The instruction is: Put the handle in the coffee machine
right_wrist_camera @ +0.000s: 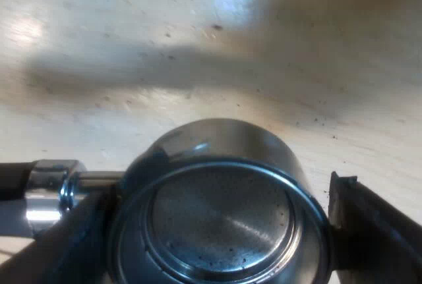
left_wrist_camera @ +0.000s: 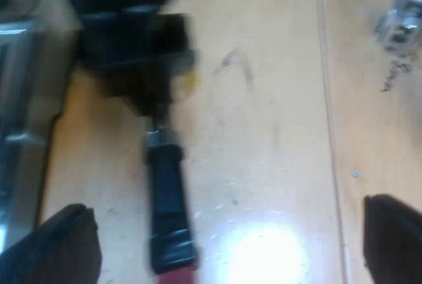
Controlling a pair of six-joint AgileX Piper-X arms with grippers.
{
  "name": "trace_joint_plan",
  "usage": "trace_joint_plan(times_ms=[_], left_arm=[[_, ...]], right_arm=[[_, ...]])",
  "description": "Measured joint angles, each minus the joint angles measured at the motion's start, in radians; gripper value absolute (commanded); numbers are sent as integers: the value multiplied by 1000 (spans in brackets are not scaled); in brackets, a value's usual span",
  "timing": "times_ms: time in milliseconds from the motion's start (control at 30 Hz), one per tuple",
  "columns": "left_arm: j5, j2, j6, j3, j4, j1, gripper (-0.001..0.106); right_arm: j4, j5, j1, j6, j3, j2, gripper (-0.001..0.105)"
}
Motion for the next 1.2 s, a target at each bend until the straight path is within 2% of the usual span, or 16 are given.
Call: trace_joint_plan(times_ms=[233,333,667,933,1200], left_arm=[[-29,0,-6,95,-19,45,82],[-38,0,-41,130,-57,86,82],[8,26,-75,212,-161,107,82],[18,73,-74,229,-243,107,81],[19,82,-74,242,-257,107,81]], right_arm=[[58,0,0,-25,-54,-8,0],[63,-20,0,-26,-53,-27,0],[65,-75,0,-28,-53,-61,0],[65,-96,0,-28,-53,-60,0],[65,-96,0,-28,-53,-60,0]])
